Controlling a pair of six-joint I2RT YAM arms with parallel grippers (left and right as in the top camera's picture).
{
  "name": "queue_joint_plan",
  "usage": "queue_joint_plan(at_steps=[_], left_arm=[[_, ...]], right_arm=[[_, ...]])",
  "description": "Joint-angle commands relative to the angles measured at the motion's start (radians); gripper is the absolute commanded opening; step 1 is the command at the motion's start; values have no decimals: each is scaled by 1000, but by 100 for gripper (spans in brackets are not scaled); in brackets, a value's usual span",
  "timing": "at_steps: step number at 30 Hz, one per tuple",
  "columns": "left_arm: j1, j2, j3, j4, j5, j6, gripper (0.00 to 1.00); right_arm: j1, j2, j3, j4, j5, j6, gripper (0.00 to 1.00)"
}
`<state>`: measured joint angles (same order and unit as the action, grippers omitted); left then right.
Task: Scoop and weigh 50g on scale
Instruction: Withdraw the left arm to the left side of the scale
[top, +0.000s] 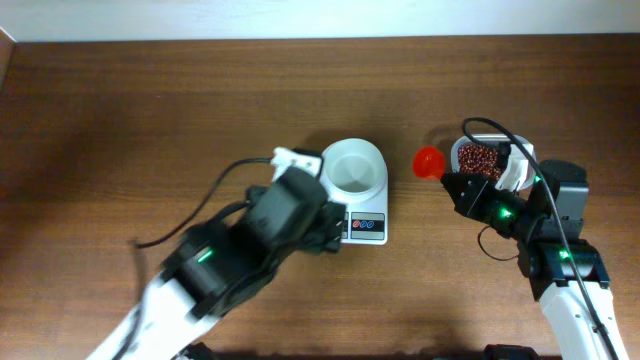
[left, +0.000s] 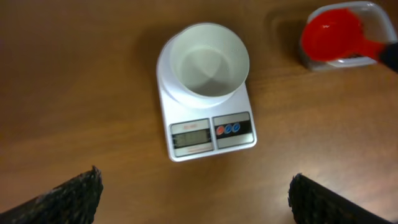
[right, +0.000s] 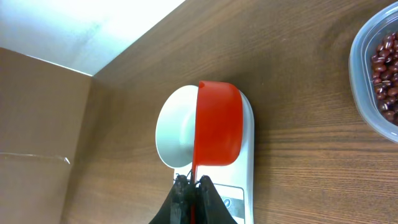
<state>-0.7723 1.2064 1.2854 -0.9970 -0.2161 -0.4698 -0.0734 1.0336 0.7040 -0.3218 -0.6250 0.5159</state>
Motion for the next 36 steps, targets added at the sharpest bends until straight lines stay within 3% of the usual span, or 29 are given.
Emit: queue_joint_plan(at_steps=[1, 3, 5, 6, 14, 18, 21, 30, 36], left_arm=[[3, -154, 5, -99, -39, 120, 99], [3, -195, 5, -97, -36, 335, 99], [5, -219, 6, -114, 96, 617, 99], [14, -229, 6, -128, 135, 690, 99], [127, -232, 12, -190, 199, 819, 99], [259, -158, 116, -279, 400, 997, 99], [325, -90, 219, -380, 404, 1070, 99], [340, 76, 256, -374, 441, 1087, 99], [414, 95, 256, -370, 536, 1146, 99]], right_arm=[[-6, 0, 4, 2, 8, -14, 4], [-6, 0, 4, 1, 8, -13, 4], [-6, 0, 4, 1, 8, -14, 4], [-6, 0, 4, -1, 8, -14, 4], [-6, 0, 4, -30, 8, -14, 4], [-6, 0, 4, -31, 8, -14, 4], [-6, 0, 4, -30, 8, -14, 4], [-6, 0, 4, -34, 8, -14, 4], [-6, 0, 4, -35, 8, -14, 4]])
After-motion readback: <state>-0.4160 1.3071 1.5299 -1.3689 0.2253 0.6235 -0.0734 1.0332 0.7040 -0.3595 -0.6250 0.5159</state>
